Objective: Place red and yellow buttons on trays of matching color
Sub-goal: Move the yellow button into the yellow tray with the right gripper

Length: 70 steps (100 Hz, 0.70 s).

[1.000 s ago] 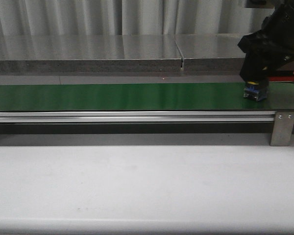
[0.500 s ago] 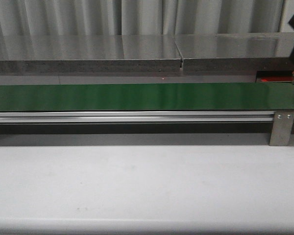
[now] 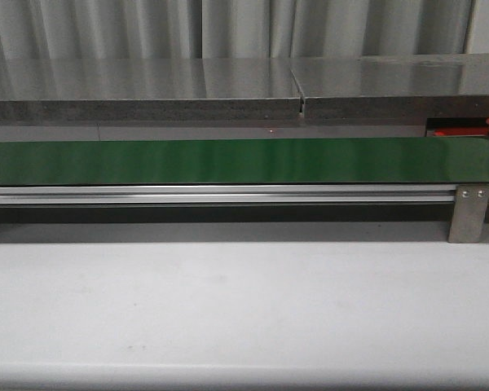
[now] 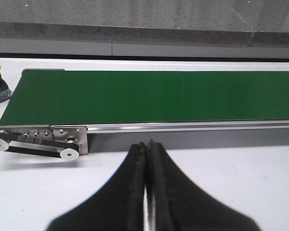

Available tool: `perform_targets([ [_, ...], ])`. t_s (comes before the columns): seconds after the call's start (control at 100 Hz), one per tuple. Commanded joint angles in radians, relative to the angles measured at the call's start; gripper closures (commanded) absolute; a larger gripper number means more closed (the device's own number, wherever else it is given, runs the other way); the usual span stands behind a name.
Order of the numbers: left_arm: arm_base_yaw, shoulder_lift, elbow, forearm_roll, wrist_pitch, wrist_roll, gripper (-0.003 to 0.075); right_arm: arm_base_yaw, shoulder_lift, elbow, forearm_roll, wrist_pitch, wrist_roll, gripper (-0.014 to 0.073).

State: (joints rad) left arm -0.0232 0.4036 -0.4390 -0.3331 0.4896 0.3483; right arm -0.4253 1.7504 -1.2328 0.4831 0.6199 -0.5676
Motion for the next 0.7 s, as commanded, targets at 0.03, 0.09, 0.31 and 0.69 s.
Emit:
perform_targets([
  [0.03,-0.009,0.006,-0.030,-0.022,-0.075,0.000,0.0739,-0.001,-0.022,0.015,0.032,-0.117,-0.010,0.0380],
  [0.09,-0.009,0.006,-0.030,-0.022,-0.075,0.000,0.0739,-0.001,-0.001,0.016,0.032,-0.119,-0.010,0.0380],
  [0.31,-0.009,0.006,-0.030,-0.022,-0.075,0.000,0.0739,-0.001,0.054,0.016,0.032,-0.140,-0.010,0.0380],
  [0.69,-0.009,0.006,-0.030,-0.022,-0.075,0.000,0.0739,-0.001,0.062,0.014,0.033,-0.102,-0.010,0.0020],
])
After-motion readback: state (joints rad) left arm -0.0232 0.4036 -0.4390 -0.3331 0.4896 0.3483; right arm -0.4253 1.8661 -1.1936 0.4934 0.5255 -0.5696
